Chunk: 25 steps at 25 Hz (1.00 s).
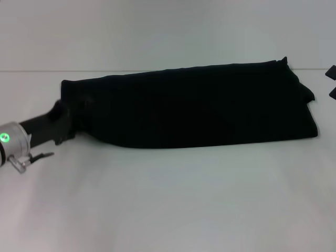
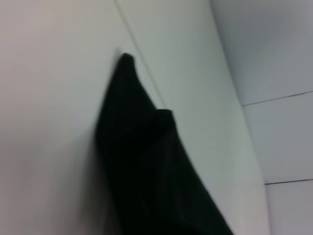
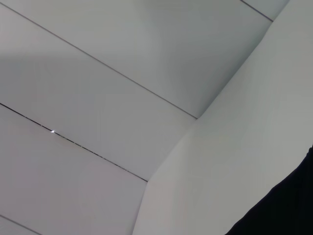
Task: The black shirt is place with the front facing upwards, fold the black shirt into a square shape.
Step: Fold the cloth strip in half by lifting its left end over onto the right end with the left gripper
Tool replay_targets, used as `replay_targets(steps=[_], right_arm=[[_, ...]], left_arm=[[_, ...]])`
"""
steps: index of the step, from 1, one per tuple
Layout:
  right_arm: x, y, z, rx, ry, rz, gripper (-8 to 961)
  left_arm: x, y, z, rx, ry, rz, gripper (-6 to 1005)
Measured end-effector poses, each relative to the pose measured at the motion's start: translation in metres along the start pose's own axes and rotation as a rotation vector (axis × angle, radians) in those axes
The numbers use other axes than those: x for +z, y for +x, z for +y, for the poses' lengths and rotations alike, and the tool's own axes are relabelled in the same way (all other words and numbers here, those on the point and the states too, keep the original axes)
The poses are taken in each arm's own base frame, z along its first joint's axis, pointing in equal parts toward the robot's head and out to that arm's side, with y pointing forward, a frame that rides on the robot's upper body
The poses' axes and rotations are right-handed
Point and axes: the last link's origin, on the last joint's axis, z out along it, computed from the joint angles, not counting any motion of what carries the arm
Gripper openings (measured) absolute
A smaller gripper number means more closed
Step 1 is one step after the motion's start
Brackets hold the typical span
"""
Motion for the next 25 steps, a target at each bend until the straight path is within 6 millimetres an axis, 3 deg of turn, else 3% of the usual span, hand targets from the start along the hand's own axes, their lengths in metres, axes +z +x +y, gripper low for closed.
replay_targets(steps=[8,16,25], right_arm=[[0.002,-0.001,0.000,-0.003,0.002,-0.002,923],[0.003,-0.002,0.002,-0.004,-0.004,0.001,922],[0.001,0.001,0.001,0.004,-0.006,0.004,922]], left_arm=[[-0.001,-0.008,-0.017,-0.029,0.080,-0.014,693],[0.018,-0.009,-0.004,0.023,0.104,-0.024,685],[0.017,-0.008,0.001,0.056,0.081,-0.037,677]])
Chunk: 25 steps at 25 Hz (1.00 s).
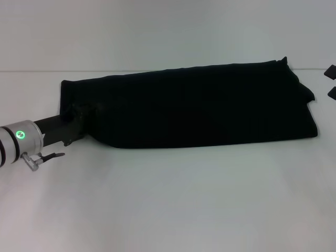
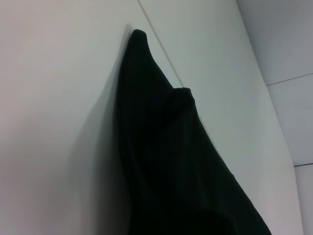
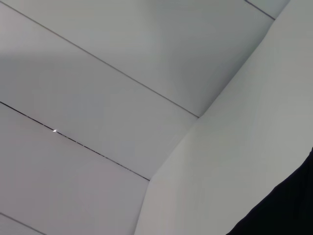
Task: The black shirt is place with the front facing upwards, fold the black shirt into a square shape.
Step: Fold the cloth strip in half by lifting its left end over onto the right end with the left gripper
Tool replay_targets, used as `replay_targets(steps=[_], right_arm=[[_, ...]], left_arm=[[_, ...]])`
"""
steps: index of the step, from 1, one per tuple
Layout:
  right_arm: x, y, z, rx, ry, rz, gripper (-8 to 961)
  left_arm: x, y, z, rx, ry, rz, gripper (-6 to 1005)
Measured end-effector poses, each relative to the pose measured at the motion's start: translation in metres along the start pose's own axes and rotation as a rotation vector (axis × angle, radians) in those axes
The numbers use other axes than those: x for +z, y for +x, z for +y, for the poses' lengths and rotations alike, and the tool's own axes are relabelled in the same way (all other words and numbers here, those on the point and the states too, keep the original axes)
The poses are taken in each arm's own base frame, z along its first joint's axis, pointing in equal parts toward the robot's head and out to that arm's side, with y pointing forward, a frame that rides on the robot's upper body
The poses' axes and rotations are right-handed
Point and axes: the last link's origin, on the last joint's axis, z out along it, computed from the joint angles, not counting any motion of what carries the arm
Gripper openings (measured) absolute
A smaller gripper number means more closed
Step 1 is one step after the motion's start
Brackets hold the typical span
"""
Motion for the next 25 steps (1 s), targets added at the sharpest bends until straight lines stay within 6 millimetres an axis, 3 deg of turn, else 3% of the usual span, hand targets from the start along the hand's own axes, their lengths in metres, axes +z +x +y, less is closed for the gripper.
replay_targets(steps=[12,23,25], right_arm=[[-0.002,0.000,-0.001,0.004,0.001,-0.004,921],[-0.006,-0.001,-0.003,0.010,0.006,-0.018,921],[-0.006,-0.001,-0.003,0.012,0.007,-0.020,921]], left_arm=[[0.001,-0.001,-0.001,0.020,0.010,-0.001,445],[-0.009,0.006,-0.006,0.054,-0.006,0.060,27],[-0.015,0.011,-0.010,0.042,-0.011,0.101,28]])
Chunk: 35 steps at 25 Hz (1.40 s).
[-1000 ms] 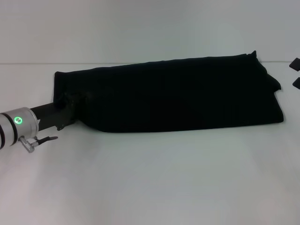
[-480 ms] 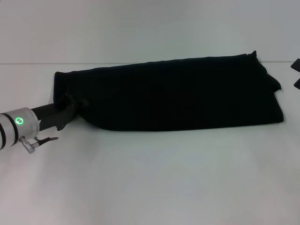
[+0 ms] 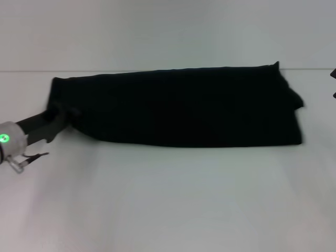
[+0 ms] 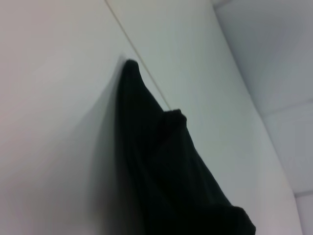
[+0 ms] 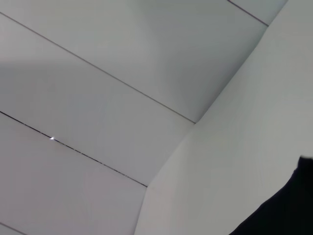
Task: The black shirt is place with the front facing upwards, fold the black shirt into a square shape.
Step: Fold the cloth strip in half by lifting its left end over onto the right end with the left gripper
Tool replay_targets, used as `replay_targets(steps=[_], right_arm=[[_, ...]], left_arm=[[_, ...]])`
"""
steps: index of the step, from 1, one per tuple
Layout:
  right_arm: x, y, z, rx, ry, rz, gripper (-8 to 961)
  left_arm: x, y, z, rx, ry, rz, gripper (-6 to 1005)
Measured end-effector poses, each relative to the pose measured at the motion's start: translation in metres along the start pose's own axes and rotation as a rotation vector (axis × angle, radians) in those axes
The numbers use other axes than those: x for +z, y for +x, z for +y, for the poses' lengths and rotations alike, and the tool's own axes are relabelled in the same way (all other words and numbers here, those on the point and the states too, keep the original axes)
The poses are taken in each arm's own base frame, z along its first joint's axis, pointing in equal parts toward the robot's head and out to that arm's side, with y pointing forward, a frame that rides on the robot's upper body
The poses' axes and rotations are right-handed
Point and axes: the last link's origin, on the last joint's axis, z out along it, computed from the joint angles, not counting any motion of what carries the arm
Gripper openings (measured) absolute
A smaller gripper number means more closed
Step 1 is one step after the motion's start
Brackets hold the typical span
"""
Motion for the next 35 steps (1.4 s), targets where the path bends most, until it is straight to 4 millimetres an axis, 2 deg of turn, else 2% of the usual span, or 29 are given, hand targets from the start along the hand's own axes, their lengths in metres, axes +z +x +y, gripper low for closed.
replay_targets(steps=[11,17,28,35], right_arm=[[-0.002,-0.001,-0.002,0.009,0.009,-0.009,920],[-0.002,0.000,-0.002,0.014,0.006,-0.011,920],[-0.006,0.004,-0.005,0.031,0.009,-0.015,919],[-0.006,0.006,-0.005,0.030,0.004,-0.012,919]], left_arm=[[-0.038,0.022,-0.036,-0.069,0.050,0.159,31],[-0.051,0.029,-0.046,-0.062,0.078,0.195,33],[-0.046,0.026,-0.030,0.009,0.012,0.139,36],[-0.041,0.034,-0.002,0.068,-0.072,0.115,38]])
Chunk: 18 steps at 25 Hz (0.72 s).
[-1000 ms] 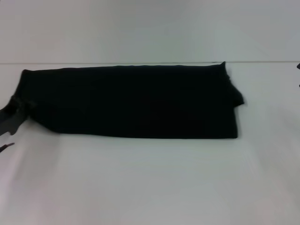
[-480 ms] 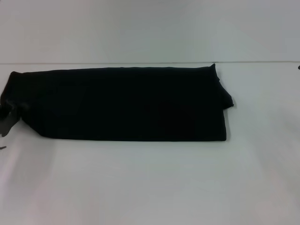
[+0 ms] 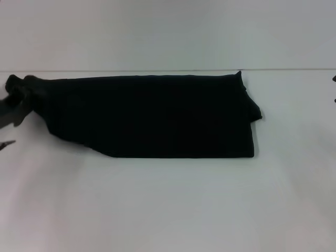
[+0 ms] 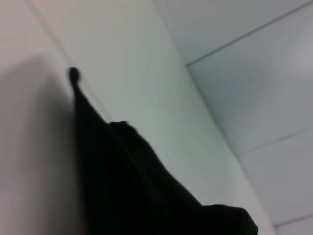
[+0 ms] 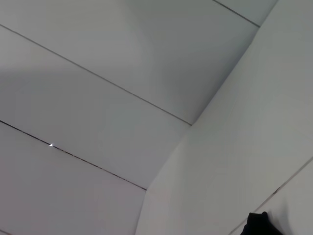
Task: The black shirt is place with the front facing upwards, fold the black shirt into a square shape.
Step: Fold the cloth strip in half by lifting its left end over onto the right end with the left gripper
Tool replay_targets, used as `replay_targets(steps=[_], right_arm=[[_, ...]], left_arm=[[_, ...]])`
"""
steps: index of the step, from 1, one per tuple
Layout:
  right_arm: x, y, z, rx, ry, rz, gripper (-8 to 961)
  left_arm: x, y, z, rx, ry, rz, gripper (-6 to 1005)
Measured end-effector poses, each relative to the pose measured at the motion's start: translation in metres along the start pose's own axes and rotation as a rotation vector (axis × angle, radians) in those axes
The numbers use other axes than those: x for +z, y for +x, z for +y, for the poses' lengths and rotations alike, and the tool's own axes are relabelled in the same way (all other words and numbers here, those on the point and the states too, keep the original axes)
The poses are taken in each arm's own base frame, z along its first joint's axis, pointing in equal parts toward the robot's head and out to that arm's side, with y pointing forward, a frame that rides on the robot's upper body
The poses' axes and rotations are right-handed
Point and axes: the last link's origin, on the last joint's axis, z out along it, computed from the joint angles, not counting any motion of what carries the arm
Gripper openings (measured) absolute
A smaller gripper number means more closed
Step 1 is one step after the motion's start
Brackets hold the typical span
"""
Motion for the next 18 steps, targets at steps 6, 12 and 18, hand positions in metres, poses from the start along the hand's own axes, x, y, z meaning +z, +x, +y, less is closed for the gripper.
replay_targets(steps=[6,12,18], right_arm=[[0.001,0.001,0.000,0.000,-0.002,0.002,918],[0.004,0.003,0.002,-0.010,-0.006,0.011,918],[0.005,0.007,0.001,-0.008,-0.009,0.020,918]], left_arm=[[0.014,-0.001,0.049,0.119,-0.137,-0.045,40],[0.046,-0.024,0.126,0.336,-0.278,-0.194,42],[0.084,-0.074,0.187,0.584,-0.347,-0.370,44]])
